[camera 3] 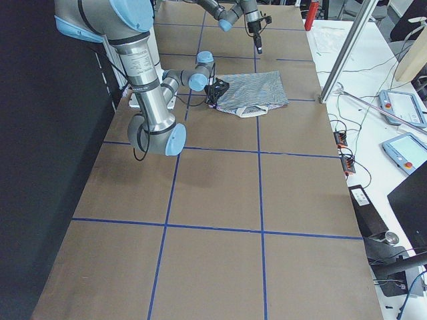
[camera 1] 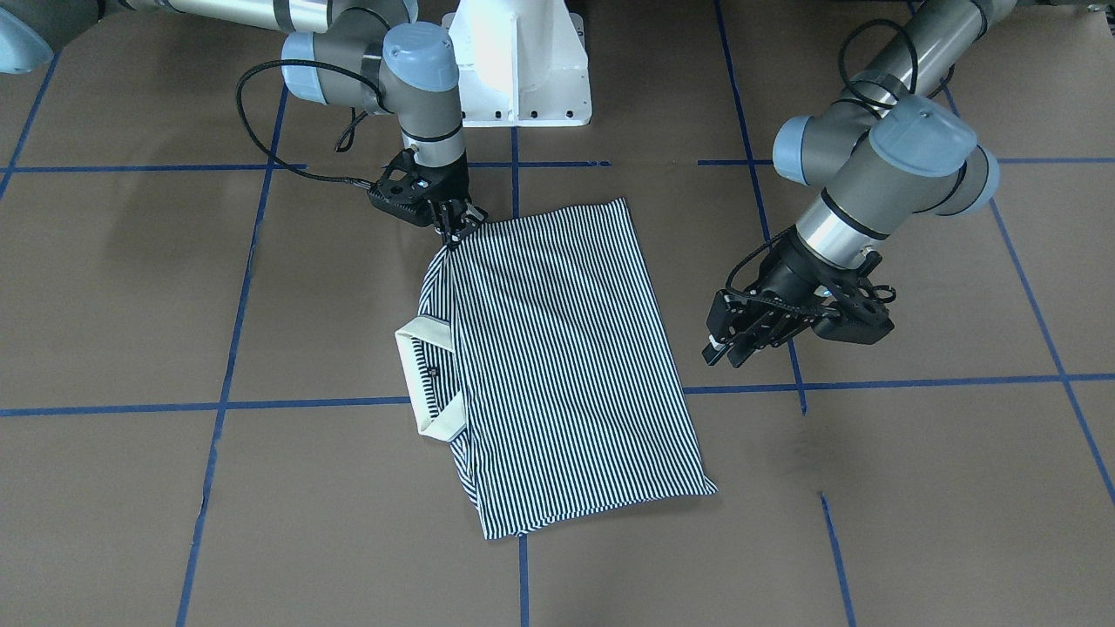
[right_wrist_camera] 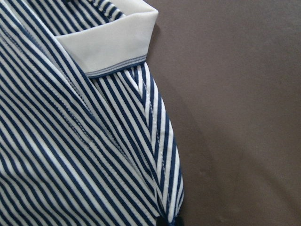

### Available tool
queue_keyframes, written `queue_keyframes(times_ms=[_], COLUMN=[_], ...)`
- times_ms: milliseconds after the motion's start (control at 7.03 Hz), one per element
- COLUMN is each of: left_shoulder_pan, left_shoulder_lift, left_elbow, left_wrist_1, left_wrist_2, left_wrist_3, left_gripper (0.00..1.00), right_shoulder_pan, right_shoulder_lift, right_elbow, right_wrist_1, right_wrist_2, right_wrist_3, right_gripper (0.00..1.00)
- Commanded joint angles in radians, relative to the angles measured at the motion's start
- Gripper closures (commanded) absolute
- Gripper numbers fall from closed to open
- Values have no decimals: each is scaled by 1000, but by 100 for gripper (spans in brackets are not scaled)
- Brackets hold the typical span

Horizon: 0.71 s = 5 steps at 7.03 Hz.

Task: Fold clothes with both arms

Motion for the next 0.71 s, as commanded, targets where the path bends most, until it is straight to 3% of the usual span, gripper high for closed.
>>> queue_keyframes(times_ms=[0, 284, 569], left_shoulder_pan=[27, 190, 428], left_shoulder_lift=[29, 215, 294], left_elbow=[-56, -299, -378], left_wrist_1=[-1, -1, 25], left_wrist_2=[-4, 80, 319], left_wrist_3=[-127, -317, -506], left_gripper=[53, 49, 49], right_shoulder_pan=[-28, -54, -62], right_shoulder_lift=[-25, -64, -74], right_elbow=[40, 125, 133], right_wrist_1=[-6, -7, -7], right_wrist_2=[-4, -4, -4], right_wrist_3=[47, 71, 89], right_gripper=[100, 100, 100])
